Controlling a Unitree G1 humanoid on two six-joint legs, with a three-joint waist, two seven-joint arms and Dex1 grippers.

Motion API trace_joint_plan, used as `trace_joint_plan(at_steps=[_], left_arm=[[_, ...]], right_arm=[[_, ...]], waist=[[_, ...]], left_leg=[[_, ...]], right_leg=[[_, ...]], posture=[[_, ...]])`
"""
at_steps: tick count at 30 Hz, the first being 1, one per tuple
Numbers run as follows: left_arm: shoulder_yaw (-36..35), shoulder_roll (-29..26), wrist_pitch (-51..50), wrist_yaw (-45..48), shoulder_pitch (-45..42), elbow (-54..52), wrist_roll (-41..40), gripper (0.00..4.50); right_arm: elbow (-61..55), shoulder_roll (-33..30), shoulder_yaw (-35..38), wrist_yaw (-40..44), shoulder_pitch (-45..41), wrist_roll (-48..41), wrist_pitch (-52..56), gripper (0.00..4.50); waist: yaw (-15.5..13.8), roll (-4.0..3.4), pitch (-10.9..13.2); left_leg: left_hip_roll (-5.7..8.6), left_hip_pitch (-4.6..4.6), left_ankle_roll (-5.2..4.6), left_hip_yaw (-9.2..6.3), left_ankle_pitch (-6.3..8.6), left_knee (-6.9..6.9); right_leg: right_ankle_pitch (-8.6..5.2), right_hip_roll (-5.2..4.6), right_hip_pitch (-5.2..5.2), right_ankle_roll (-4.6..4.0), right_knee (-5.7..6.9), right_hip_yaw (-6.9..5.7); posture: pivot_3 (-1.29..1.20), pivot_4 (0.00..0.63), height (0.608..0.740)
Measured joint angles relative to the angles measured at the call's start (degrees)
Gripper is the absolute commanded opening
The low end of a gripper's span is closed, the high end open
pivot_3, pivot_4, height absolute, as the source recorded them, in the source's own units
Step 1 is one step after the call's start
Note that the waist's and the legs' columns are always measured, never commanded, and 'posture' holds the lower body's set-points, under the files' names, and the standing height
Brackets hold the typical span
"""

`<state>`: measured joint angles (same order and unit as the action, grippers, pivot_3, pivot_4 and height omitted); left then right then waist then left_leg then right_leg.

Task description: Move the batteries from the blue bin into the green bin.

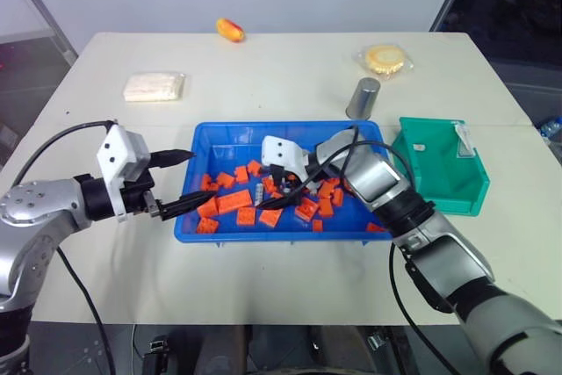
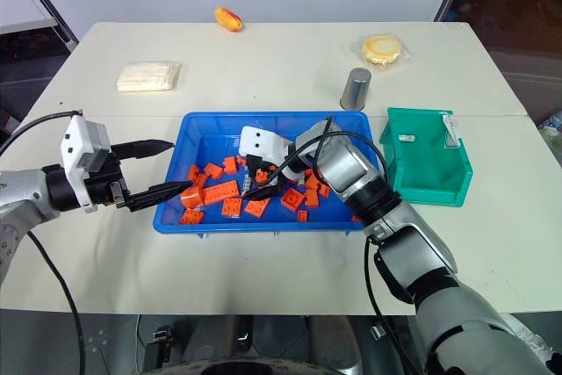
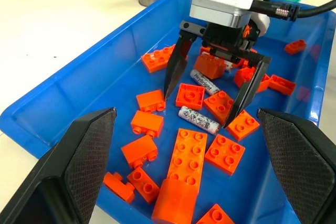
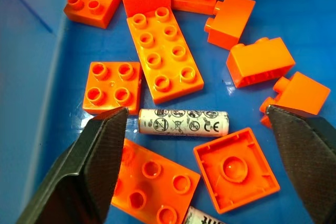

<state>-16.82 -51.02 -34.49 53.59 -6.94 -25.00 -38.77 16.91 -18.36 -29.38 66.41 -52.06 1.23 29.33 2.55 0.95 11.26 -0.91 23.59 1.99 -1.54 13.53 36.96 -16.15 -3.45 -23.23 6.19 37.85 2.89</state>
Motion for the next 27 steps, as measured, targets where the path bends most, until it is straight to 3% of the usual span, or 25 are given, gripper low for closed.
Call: trace_joint_plan(at_steps=[13, 18, 27], left_arm=[[0.0, 0.0, 0.0, -0.2, 0.0, 0.0, 0.0, 4.50], [0.0, 0.0, 0.0, -0.4, 0.0, 0.0, 0.1, 4.50], [0.0, 0.2, 0.0, -0.7, 0.0, 0.0, 0.5, 4.50]], right_arm=[[1.2, 0.7, -3.2, 2.5, 0.1, 2.0, -1.9, 4.45], [1.9, 1.6, -3.3, 2.6, 0.1, 2.1, -2.3, 2.21], [2.0, 1.5, -3.0, 1.7, -0.5, 2.4, -2.4, 2.23]], waist=[[0.0, 0.00, 0.0], [0.0, 0.00, 0.0], [0.0, -0.01, 0.0]], left_leg=[[0.00, 0.00, 0.00, 0.00, 0.00, 0.00], [0.00, 0.00, 0.00, -0.01, 0.00, -0.01], [0.00, 0.00, 0.00, -0.01, 0.00, 0.00]], right_leg=[[0.00, 0.00, 0.00, 0.00, 0.00, 0.00], [0.00, 0.00, 0.00, 0.00, 0.00, 0.00], [0.00, 0.00, -0.01, 0.00, 0.00, 0.00]], posture=[[0.00, 0.150, 0.740], [0.00, 0.150, 0.740], [0.00, 0.150, 0.740]])
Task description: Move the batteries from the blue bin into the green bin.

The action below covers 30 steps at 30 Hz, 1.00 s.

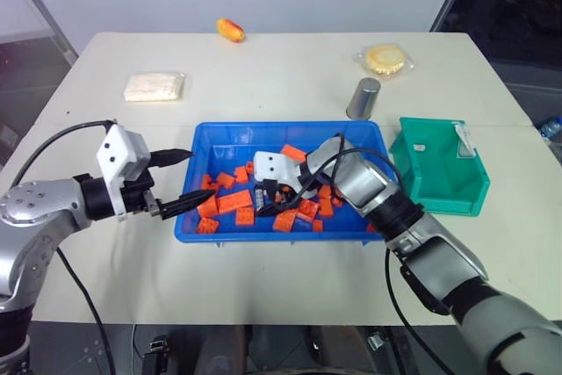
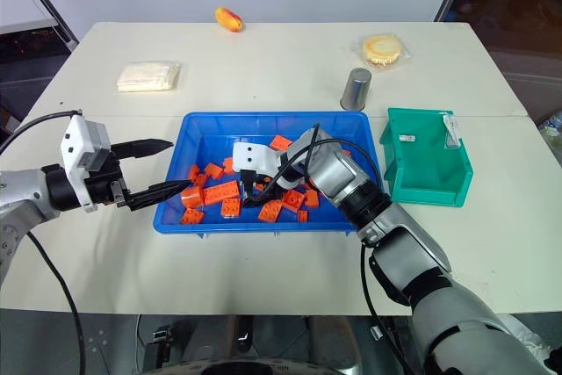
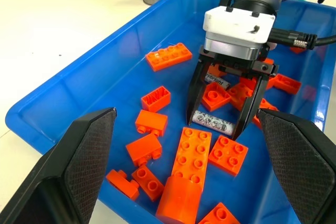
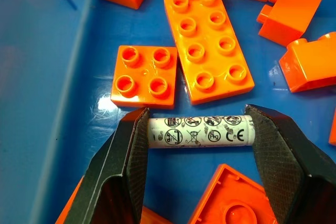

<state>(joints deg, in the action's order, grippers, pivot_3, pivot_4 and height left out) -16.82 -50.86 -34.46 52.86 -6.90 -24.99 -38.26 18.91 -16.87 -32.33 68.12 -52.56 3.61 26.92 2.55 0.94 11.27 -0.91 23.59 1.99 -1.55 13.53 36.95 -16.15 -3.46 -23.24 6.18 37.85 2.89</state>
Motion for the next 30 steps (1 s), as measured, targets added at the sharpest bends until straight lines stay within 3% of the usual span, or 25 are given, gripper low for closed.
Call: trace_joint_plan(at_steps=[6, 10, 19, 24, 30], left_arm=[[0.3, -0.1, 0.0, 1.7, -0.5, 0.1, -0.1, 4.50], [4.5, 0.5, 0.2, 3.7, -6.4, 1.5, 0.1, 4.50], [13.1, 9.4, 3.2, 7.3, -23.5, 13.1, 1.3, 4.50], [16.3, 13.5, 4.6, 10.0, -28.6, 19.5, 2.3, 4.50], [17.3, 14.0, 6.5, 12.9, -30.0, 24.2, 4.4, 4.50]], right_arm=[[-4.6, -4.5, 11.0, -2.0, -9.1, -3.6, 5.8, 2.23], [-13.5, -15.0, 17.9, -1.3, -10.2, -6.3, 11.6, 2.23], [-21.7, -38.1, 25.9, -1.8, 4.6, -6.8, 19.7, 2.23], [-23.6, -44.5, 32.3, -3.8, 11.6, -7.7, 21.9, 2.23], [-25.9, -48.4, 39.3, -5.9, 20.9, -9.7, 23.9, 2.23]], waist=[[-0.2, -0.02, 0.1], [-1.6, 0.02, 0.0], [-1.5, -0.02, 0.1], [-1.2, -0.04, 0.1], [-1.5, -0.04, 0.1]], left_leg=[[0.00, 0.16, 0.00, -0.06, 0.00, 0.00], [0.05, 0.29, 0.00, -0.12, 0.01, -0.02], [0.10, 0.68, -0.01, -0.01, 0.00, 0.11], [-0.05, 0.65, -0.02, -0.06, 0.00, 0.11], [-0.04, 0.65, -0.02, -0.02, 0.00, 0.17]], right_leg=[[0.00, -0.02, -0.14, 0.00, 0.00, -0.04], [0.00, -0.08, -0.03, 0.01, -0.34, -0.14], [0.05, -0.10, -0.25, 0.08, -0.52, -0.10], [0.04, 0.13, -0.31, 0.08, -0.40, -0.09], [0.04, 0.11, -0.28, 0.08, -0.40, -0.04]], posture=[[0.00, 0.150, 0.740], [0.00, 0.150, 0.740], [0.00, 0.150, 0.740], [0.00, 0.150, 0.740], [0.00, 0.150, 0.740]])
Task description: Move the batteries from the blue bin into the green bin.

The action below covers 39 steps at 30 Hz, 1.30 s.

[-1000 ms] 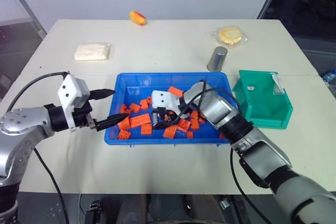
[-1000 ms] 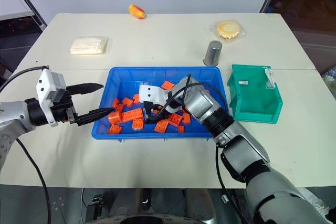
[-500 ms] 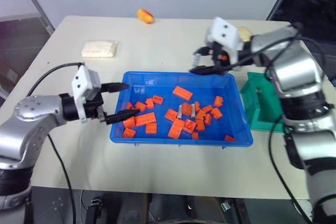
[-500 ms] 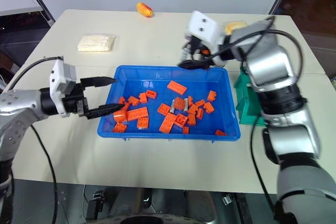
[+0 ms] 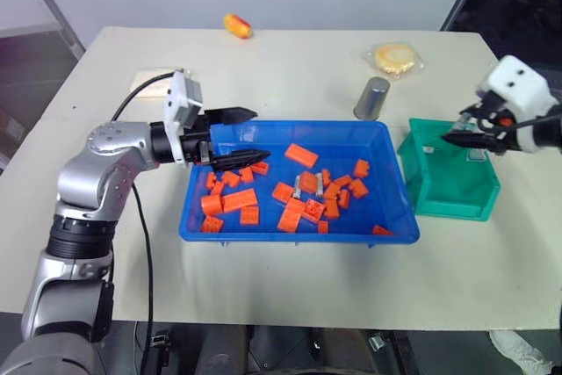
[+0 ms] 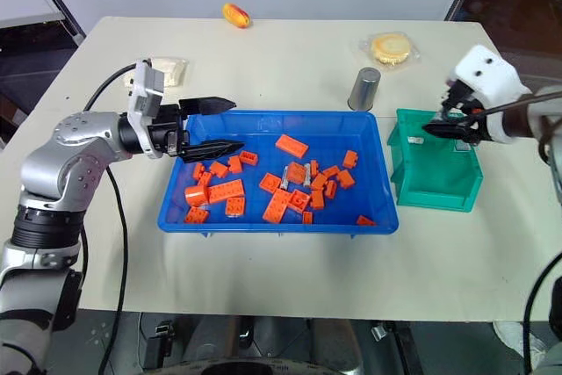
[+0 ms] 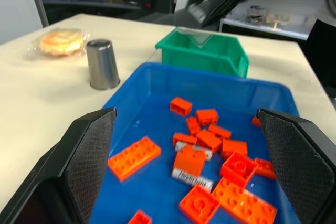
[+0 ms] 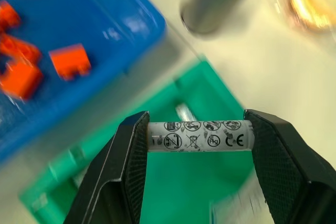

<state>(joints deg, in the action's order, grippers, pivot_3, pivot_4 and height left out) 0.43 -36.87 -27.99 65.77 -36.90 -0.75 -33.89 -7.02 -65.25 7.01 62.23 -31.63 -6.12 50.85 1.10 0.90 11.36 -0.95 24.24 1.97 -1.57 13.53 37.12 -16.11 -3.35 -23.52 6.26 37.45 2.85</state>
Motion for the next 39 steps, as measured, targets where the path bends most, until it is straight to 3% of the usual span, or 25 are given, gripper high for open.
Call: trace_joint_plan(at_steps=[5, 6, 7, 9, 16, 21, 23, 32, 39], left_arm=[[0.0, 0.2, 1.0, 0.4, -0.7, 1.7, 1.0, 4.50], [-0.1, 0.1, 1.0, 0.2, -0.7, 1.8, 1.2, 4.50], [-0.2, 0.1, 1.0, 0.0, -0.7, 1.8, 1.2, 4.50], [-0.3, 0.0, 1.0, -0.2, -0.5, 1.6, 1.2, 4.50], [-2.0, -1.1, -0.4, -2.2, 2.5, -1.9, 1.0, 4.50], [-3.0, -3.3, -2.0, -2.4, 4.2, -4.2, 0.6, 4.50], [-3.5, -4.5, -3.0, -2.2, 5.4, -5.6, 0.0, 4.50], [-6.9, -11.1, -7.6, -1.4, 12.6, -14.2, -3.3, 4.50], [-9.9, -11.9, -9.4, -4.0, 16.4, -18.8, -5.4, 4.50]], right_arm=[[0.7, -0.1, 1.0, -1.9, 8.0, -0.9, -1.3, 2.23], [2.2, -0.1, 1.5, -3.0, 9.2, -0.9, -2.4, 3.33], [3.6, -0.1, 1.9, -3.9, 9.5, -0.8, -3.0, 3.84], [4.7, -0.1, 2.7, -4.7, 9.6, -0.9, -3.6, 4.43], [6.4, 0.1, 2.2, -6.3, 6.3, -1.7, -5.0, 4.43], [6.3, 6.4, 1.6, -5.3, -8.8, -8.5, -1.9, 4.43], [4.8, 8.2, -0.6, -3.6, -10.8, -10.8, -1.1, 4.43], [2.9, 17.6, -14.8, 0.0, -10.4, -12.8, -2.0, 4.43], [2.8, 25.7, -22.0, -0.8, -8.1, -12.6, -3.5, 4.43]], waist=[[-0.2, 0.00, 0.0], [-0.2, 0.00, 0.0], [-0.2, 0.00, 0.0], [-0.1, 0.00, 0.0], [0.1, -0.01, 0.0], [0.7, -0.02, 0.0], [0.6, 0.01, 0.0], [-0.2, 0.01, 0.0], [-0.1, 0.01, 0.0]], left_leg=[[0.03, 0.01, 0.00, 0.01, 0.00, 0.04], [0.03, 0.01, 0.00, 0.00, 0.00, 0.04], [0.03, 0.01, 0.00, 0.01, 0.00, 0.04], [0.02, 0.00, 0.00, 0.01, 0.00, 0.03], [0.01, -0.04, 0.01, 0.00, 0.00, 0.03], [-0.02, -0.08, 0.01, -0.06, -0.01, -0.01], [-0.03, -0.08, 0.01, -0.13, 0.00, -0.03], [0.04, 0.01, 0.01, -0.07, -0.01, 0.05], [0.03, 0.00, 0.01, -0.10, -0.01, 0.05]], right_leg=[[0.00, -0.05, 0.02, 0.00, 0.00, 0.00], [0.00, -0.05, 0.03, 0.01, 0.00, 0.00], [0.00, -0.05, 0.02, 0.01, 0.00, 0.00], [0.00, -0.04, 0.02, 0.01, 0.00, 0.00], [0.00, -0.02, 0.03, 0.01, 0.03, 0.01], [0.00, 0.04, 0.05, 0.00, 0.05, 0.00], [-0.01, 0.05, 0.08, -0.01, 0.03, -0.03], [0.00, -0.08, 0.07, 0.00, 0.02, -0.02], [0.00, -0.05, 0.05, 0.00, 0.07, -0.02]], posture=[[0.00, 0.150, 0.740], [0.00, 0.150, 0.740], [0.00, 0.150, 0.740], [0.00, 0.150, 0.740], [0.00, 0.150, 0.740], [0.00, 0.150, 0.740], [0.00, 0.150, 0.740], [0.00, 0.150, 0.740], [0.00, 0.150, 0.740]])
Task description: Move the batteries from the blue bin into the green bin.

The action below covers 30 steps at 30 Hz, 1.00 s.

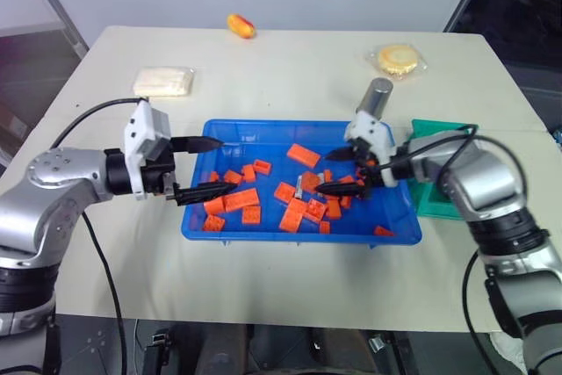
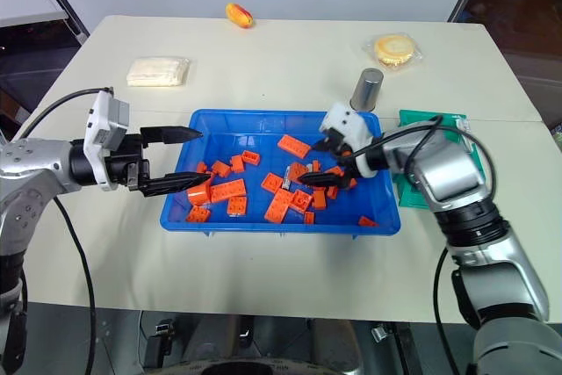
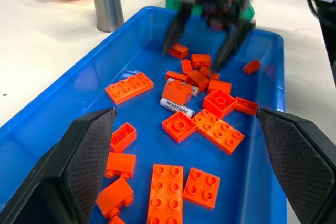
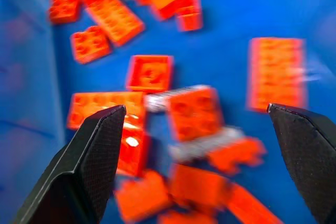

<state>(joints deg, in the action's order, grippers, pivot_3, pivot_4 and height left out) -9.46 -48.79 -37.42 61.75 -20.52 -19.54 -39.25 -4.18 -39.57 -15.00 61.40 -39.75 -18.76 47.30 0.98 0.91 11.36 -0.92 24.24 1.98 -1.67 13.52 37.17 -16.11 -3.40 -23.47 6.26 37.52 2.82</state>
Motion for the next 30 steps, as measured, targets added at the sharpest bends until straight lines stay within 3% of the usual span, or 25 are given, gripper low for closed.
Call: trace_joint_plan(at_steps=[15, 18, 22, 30], left_arm=[[-2.2, -0.5, -1.2, -3.1, 3.0, -3.3, -2.2, 4.50], [-2.2, -0.5, -1.2, -3.4, 3.0, -3.5, -2.2, 4.50], [-2.2, -0.5, -1.2, -3.4, 2.9, -3.6, -2.2, 4.50], [-2.2, -0.5, -1.0, -3.4, 2.8, -3.6, -2.0, 4.50]], right_arm=[[3.5, 4.3, -3.7, -0.9, 0.0, 3.6, -3.9, 4.43], [4.4, 4.6, -4.3, -0.9, 0.0, 4.5, -4.5, 3.58], [4.7, 4.7, -4.3, -1.0, 0.0, 5.1, -5.1, 1.61], [5.1, 5.0, -4.3, -1.8, -0.1, 6.1, -5.4, 1.61]], waist=[[0.0, 0.01, 0.0], [0.0, 0.01, 0.0], [0.0, 0.01, 0.0], [0.0, 0.01, 0.0]], left_leg=[[0.00, -0.04, 0.00, 0.00, 0.00, 0.00], [0.00, -0.04, 0.00, 0.00, 0.00, 0.00], [0.00, -0.04, 0.00, 0.00, 0.00, 0.00], [0.00, -0.04, 0.00, 0.00, 0.00, 0.00]], right_leg=[[0.00, 0.03, 0.01, 0.00, 0.02, 0.00], [0.00, 0.03, 0.01, 0.00, 0.02, 0.00], [0.00, 0.03, 0.01, 0.00, 0.03, 0.00], [0.00, 0.03, 0.01, 0.00, 0.03, 0.00]], posture=[[0.00, 0.150, 0.740], [0.00, 0.150, 0.740], [0.00, 0.150, 0.740], [0.00, 0.150, 0.740]])
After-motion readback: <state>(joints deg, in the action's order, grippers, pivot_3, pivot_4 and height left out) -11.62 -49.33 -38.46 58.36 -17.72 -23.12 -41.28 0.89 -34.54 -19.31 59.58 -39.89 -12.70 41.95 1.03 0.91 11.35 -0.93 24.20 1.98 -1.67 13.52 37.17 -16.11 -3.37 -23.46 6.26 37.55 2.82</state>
